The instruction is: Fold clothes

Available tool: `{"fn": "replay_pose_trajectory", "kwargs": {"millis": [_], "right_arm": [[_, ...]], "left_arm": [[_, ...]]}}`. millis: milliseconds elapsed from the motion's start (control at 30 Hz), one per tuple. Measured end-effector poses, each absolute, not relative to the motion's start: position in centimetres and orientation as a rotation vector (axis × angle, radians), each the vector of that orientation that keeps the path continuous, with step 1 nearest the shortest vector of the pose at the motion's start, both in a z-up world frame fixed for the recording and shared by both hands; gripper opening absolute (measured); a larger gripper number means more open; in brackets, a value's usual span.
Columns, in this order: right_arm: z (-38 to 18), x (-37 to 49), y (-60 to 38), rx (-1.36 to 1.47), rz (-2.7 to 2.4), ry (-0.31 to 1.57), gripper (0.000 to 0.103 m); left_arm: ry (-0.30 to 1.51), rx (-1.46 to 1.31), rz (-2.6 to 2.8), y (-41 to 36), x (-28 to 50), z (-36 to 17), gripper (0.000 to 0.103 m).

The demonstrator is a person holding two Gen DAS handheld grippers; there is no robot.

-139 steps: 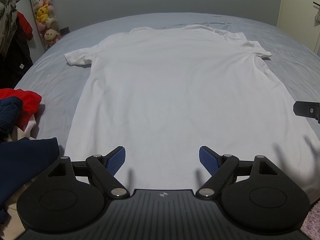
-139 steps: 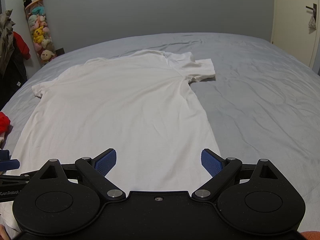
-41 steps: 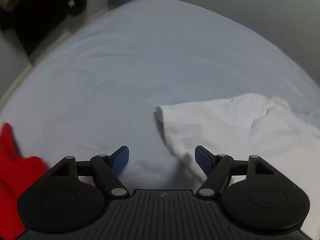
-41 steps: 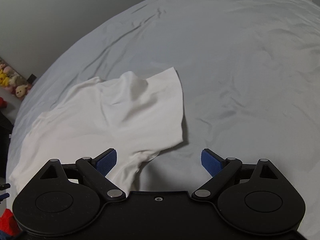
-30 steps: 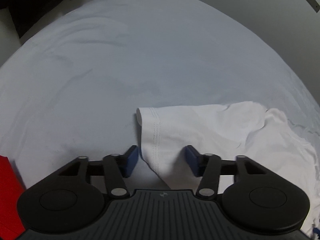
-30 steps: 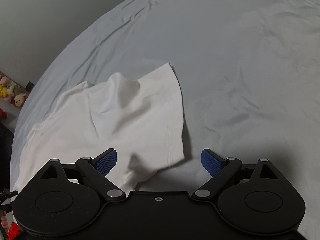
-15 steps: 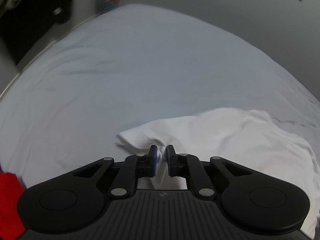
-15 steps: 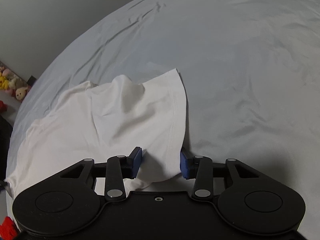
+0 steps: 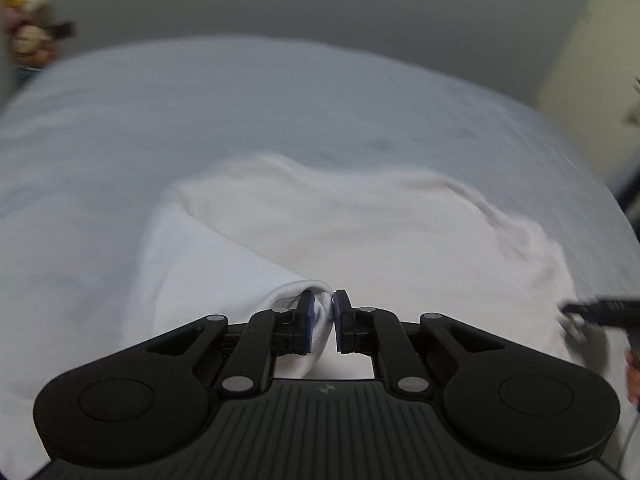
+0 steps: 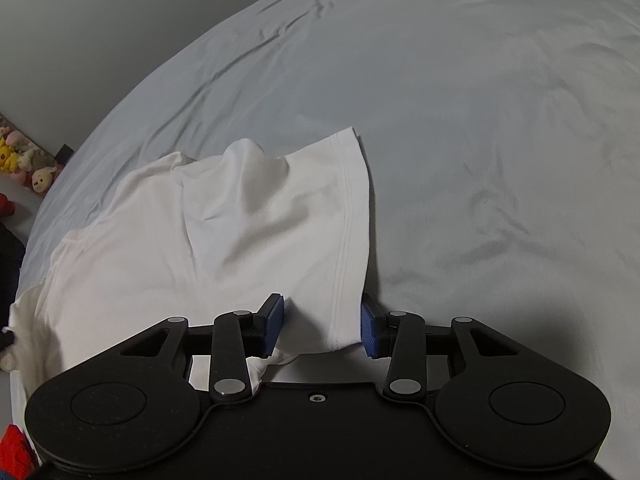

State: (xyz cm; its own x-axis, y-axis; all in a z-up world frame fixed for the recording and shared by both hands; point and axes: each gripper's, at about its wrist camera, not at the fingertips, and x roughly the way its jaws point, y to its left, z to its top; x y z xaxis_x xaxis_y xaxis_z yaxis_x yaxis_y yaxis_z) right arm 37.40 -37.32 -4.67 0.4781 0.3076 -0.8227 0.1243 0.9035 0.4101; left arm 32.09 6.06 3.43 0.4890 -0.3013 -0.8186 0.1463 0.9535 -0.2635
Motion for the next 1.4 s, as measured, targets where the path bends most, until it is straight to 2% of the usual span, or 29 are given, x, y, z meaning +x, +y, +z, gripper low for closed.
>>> {"fn": "replay_pose_trajectory", "kwargs": {"millis": [67, 167, 333, 467, 567, 800, 867, 1033, 1233, 1267, 1333, 1400], "right_arm": [[-4.7, 37.4, -37.4, 0.455, 0.12, 1.077, 0.04], [-4.8, 37.3, -37.4, 0.454, 0.129, 1.079, 0.04], [-5.1, 37.1, -37.7, 0.46, 0.149, 1.074, 0.04], [-5.3, 36.9, -37.9, 0.474, 0.152, 1.066, 0.04], [-5.3, 36.8, -37.8, 0.476, 0.15, 1.063, 0.041], [-3.2, 35.9, -36.8, 0.386, 0.151, 1.023, 0.041], [-1.8, 35.2, -36.1, 0.345, 0.19, 0.988, 0.042], [1.5, 34.0, -31.6, 0.21, 0.347, 0.924, 0.042], [3.0, 32.5, -22.4, 0.047, 0.593, 0.893, 0.041], [3.0, 32.4, -20.9, 0.048, 0.633, 0.901, 0.04], [2.6, 31.8, -17.2, 0.021, 0.705, 0.915, 0.023], [2.3, 31.5, -14.5, 0.0, 0.76, 0.931, 0.022]], "left_arm": [[1.068, -0.161, -0.316, 4.4, 31.9, 2.5, 0.026], [1.082, -0.116, -0.368, 3.1, 31.0, 2.4, 0.03], [1.003, -0.143, -0.33, 7.4, 29.6, 5.3, 0.033], [0.949, -0.178, -0.268, 11.6, 30.0, 7.5, 0.04], [0.942, -0.205, -0.211, 13.6, 29.4, 8.4, 0.042], [1.069, -0.222, -0.139, 15.1, 28.0, 5.4, 0.041], [1.088, -0.221, -0.151, 15.2, 27.6, 4.8, 0.03], [1.129, -0.134, -0.222, 14.7, 24.7, 3.5, 0.022], [1.136, -0.021, -0.374, 13.5, 20.5, 3.7, 0.022], [1.144, -0.019, -0.392, 13.3, 20.2, 3.5, 0.022], [1.153, 0.008, -0.406, 12.6, 19.4, 2.7, 0.022], [1.148, 0.022, -0.412, 12.0, 19.0, 1.8, 0.022]]}}
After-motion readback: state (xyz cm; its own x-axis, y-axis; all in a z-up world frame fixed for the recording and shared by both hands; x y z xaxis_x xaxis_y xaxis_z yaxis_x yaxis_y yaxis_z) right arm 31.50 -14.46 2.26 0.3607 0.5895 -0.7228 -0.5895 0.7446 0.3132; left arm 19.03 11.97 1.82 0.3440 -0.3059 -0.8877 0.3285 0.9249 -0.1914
